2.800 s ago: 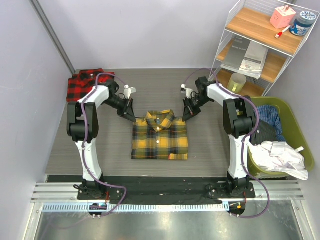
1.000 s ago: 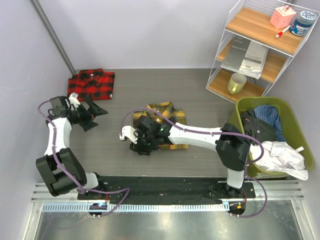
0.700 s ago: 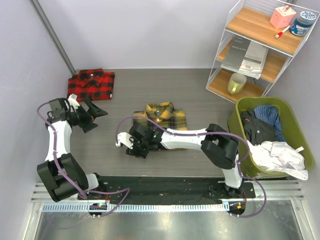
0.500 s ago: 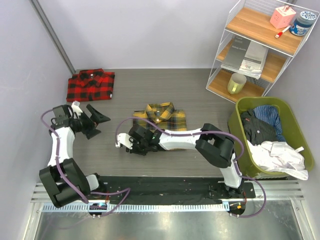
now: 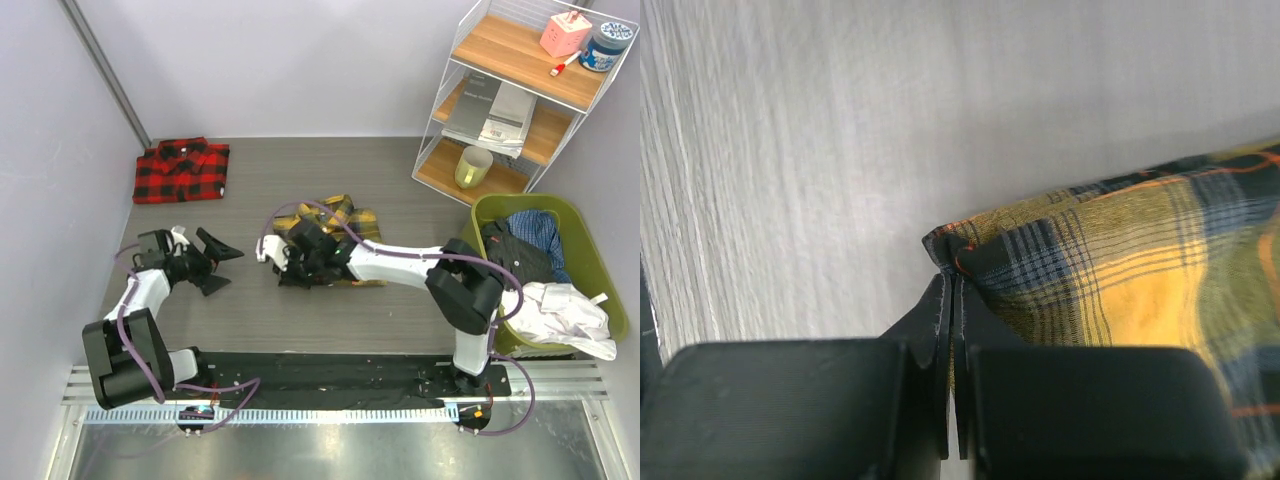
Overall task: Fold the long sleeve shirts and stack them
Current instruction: Neatly place the folded shirt to the corner
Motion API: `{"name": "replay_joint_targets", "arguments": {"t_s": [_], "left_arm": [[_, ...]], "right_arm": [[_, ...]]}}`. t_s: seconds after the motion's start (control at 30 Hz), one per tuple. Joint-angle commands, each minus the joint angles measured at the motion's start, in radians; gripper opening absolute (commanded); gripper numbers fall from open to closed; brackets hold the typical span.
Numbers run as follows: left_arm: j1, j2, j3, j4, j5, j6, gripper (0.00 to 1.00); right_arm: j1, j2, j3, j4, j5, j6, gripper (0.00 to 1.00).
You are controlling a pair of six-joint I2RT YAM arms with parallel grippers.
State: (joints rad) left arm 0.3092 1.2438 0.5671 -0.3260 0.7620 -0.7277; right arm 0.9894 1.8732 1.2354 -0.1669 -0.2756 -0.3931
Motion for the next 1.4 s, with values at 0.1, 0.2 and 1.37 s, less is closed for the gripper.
{"name": "replay_joint_targets", "arguments": {"t_s": [0.1,0.2,1.37], "left_arm": [[-0.162,0.052,-0.051,0.377,0.0,-0.229,1.0],[-0.203,0.068,-0.091,0.496,-0.009,-0.346,1.0],[-0.464,0.551,0.189,0.697,-0.32,-0.524,0.61]], "right_arm": [[-0.064,-0.109,0.018,-0.011,-0.142,0.023,0.01],[-0.071,-0.109,0.029,-0.026,-0.158,0.017,0.01],[-0.058,0.075,0.256,0.05,-0.071,0.097,0.01]]}}
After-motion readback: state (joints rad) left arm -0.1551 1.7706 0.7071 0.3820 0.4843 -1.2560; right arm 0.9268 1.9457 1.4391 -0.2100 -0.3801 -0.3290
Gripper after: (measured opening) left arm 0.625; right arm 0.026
